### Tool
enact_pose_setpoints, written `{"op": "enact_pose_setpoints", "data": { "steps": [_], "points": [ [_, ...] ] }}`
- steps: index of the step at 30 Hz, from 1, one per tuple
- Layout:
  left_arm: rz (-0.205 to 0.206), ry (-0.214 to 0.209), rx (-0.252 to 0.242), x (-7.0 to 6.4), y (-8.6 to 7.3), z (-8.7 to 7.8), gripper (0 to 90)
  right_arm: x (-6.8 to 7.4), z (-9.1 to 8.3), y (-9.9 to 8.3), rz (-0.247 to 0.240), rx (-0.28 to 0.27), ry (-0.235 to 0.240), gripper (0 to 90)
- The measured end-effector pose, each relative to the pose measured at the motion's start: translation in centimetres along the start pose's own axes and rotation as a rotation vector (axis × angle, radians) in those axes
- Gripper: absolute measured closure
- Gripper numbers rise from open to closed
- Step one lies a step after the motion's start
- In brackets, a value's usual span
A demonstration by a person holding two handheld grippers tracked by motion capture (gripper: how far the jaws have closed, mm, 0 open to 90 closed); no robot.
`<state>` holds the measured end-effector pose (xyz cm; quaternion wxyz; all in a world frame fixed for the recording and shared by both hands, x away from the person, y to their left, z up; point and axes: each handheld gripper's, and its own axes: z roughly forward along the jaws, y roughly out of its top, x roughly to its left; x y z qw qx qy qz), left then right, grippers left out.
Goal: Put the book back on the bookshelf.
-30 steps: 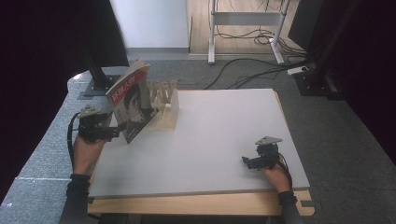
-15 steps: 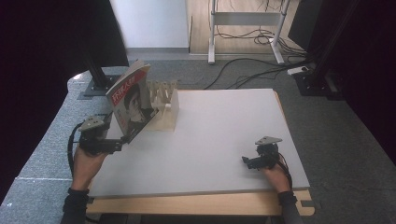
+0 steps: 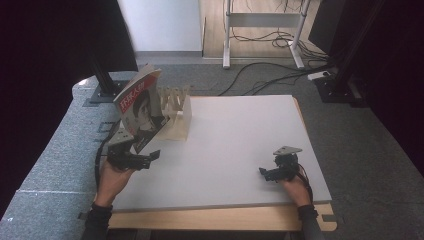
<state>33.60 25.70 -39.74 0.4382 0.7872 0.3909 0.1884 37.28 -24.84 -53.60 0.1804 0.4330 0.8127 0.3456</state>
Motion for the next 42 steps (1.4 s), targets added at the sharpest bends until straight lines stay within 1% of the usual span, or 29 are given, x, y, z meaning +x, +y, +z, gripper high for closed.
{"op": "enact_pose_setpoints", "data": {
  "steps": [6,9,12,19,24,29,33,36,42],
  "points": [
    [0.024,-0.041,0.016,-1.3,0.3,2.6,0.6,0.0,0.0,0.0,0.001,0.000,0.000,0.0],
    [0.038,-0.055,0.029,-2.0,0.4,3.8,0.6,0.0,0.0,0.0,0.001,0.001,0.000,0.0],
    [0.041,-0.080,0.035,-2.6,0.3,5.0,0.7,0.0,0.0,0.0,0.001,0.000,0.000,0.0],
    [0.073,-0.088,0.069,-3.3,-0.2,7.1,0.4,0.0,0.0,0.0,0.001,0.000,0.000,0.0],
    [0.065,-0.104,0.085,-3.5,-1.0,8.5,0.0,0.0,0.0,0.0,0.001,0.000,0.000,0.0],
    [0.063,-0.108,0.102,-3.4,-2.0,9.7,0.0,0.0,0.0,0.0,0.000,0.000,0.000,0.0],
    [0.063,-0.107,0.115,-3.2,-2.7,10.3,0.0,0.0,0.0,0.0,0.000,0.000,0.000,0.0],
    [0.068,-0.097,0.127,-3.1,-3.3,10.7,0.0,0.0,0.0,0.0,0.000,0.000,0.000,0.0],
    [0.057,-0.104,0.140,-3.0,-4.3,11.3,0.0,0.0,0.0,0.0,0.000,0.000,0.000,0.0]
  ]
}}
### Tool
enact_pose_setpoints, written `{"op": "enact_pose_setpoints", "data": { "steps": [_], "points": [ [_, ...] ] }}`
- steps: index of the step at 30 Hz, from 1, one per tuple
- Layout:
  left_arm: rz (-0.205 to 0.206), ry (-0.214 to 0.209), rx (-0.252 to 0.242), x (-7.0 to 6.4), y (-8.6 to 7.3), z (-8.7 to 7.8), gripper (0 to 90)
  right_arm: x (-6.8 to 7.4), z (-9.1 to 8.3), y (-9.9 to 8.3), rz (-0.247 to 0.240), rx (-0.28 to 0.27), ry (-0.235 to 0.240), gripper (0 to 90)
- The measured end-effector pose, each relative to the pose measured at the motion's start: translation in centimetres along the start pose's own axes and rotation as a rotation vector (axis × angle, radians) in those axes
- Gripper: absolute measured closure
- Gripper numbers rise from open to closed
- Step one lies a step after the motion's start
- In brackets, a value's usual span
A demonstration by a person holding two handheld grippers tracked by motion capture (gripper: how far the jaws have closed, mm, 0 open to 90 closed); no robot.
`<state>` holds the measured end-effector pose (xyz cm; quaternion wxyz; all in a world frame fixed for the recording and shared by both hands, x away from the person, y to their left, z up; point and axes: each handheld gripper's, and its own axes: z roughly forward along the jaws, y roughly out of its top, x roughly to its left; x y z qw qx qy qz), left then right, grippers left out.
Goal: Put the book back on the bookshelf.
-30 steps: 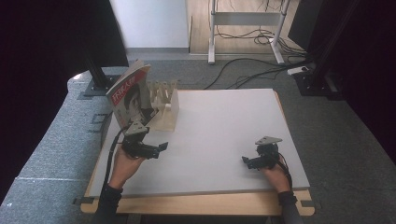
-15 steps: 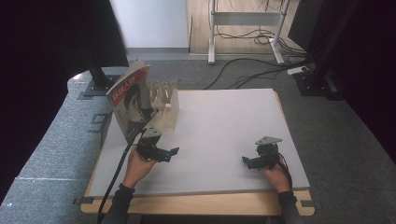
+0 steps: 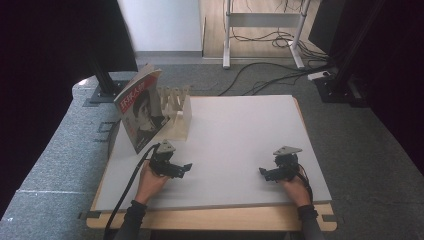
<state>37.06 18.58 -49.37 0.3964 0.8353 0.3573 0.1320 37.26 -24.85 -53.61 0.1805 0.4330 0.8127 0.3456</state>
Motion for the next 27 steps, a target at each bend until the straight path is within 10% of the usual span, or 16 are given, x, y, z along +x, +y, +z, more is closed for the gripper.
{"op": "enact_pose_setpoints", "data": {
  "steps": [17,27],
  "points": [
    [0.023,0.039,0.136,-0.5,-1.9,3.1,0.0,0.0,0.0,0.0,-0.001,-0.001,-0.001,0.0],
    [0.030,0.047,0.138,-0.7,-1.9,3.2,0.0,0.0,0.0,0.0,-0.002,-0.002,-0.002,0.0]
  ]
}}
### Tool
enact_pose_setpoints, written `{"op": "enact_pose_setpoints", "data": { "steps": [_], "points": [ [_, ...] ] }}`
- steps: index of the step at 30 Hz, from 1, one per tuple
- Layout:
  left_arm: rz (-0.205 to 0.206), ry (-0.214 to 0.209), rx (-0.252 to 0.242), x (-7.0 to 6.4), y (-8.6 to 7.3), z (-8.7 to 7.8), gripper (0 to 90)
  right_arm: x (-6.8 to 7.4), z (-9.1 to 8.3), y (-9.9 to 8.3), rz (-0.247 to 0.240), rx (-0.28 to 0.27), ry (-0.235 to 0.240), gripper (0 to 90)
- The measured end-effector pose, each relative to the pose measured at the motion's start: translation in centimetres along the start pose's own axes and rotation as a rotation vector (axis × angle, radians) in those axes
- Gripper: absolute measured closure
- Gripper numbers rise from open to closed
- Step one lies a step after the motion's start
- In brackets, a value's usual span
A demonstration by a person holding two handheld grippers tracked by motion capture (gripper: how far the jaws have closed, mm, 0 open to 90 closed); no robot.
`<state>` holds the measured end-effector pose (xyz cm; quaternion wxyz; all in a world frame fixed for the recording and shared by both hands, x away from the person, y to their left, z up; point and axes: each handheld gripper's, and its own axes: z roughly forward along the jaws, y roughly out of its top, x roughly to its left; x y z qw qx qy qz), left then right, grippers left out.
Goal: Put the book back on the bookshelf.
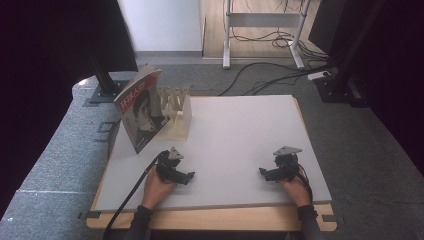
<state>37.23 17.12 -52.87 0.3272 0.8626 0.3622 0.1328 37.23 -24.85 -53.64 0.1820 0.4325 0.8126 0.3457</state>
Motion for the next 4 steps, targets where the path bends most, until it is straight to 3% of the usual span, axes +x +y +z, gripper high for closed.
{"op": "enact_pose_setpoints", "data": {
  "steps": [4],
  "points": [
    [-0.006,0.005,-0.001,-0.10,-0.03,-0.02,0.0,0.05,-0.02,-0.06,-0.002,-0.002,-0.002,0.0]
  ]
}}
